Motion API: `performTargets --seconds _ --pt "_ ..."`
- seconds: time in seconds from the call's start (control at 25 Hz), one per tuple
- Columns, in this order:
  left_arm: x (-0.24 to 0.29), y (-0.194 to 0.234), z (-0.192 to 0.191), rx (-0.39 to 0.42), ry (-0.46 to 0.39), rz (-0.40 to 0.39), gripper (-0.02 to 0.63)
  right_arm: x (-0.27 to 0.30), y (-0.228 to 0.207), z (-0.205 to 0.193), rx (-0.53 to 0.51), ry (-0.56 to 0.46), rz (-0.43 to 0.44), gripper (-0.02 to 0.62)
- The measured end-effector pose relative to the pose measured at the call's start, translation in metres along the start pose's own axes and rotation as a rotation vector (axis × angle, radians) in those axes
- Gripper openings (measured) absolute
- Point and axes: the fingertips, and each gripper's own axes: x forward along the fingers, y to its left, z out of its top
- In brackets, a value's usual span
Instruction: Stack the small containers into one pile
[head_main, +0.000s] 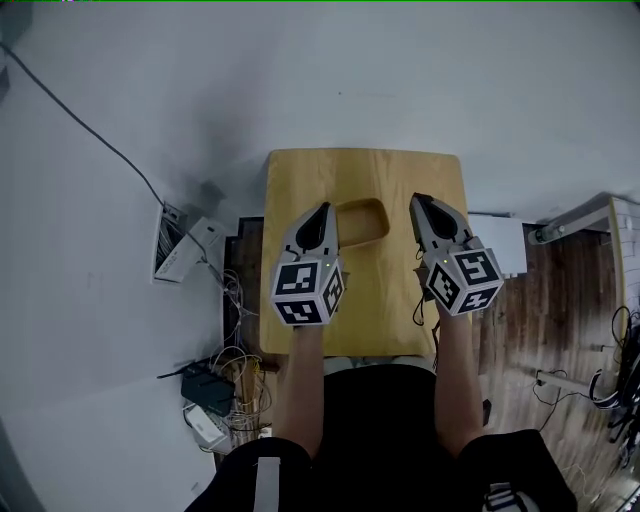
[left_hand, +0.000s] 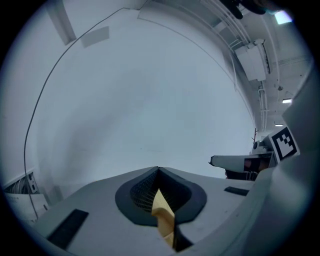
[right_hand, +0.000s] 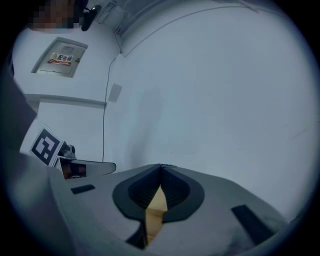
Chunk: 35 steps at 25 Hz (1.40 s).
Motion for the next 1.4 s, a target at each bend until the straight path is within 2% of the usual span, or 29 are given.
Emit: performTargets --seconds 0.24,0.52,0.68,0.96,1.4 --pt "-0.022 -0.058 0.060 0.095 -0.158 -0.021 0.003 -0.044 -0.012 0.053 -0.058 -0.146 0.028 0.006" --pt "-0.046 -0.127 0.084 0.163 -0.264 -0.038 0.003 -0.108 -0.033 0.082 -0.107 -0.247 0.012 0.005" --pt "-0.050 -0.158 0.088 0.187 -0.278 -0.058 0.003 -0.132 -0.048 0.091 -0.097 -0.280 0.005 0.005" --pt "-0.056 -0.184 0.095 0.183 -0.310 -0.077 0.003 -0.154 -0.057 0.100 -0.099 -0.311 0.005 0.005" --pt "-0.056 -0.197 0.098 0.203 -0.320 -0.061 0.003 -0.165 -0.060 0.106 -0.116 -0.320 0.023 0.005"
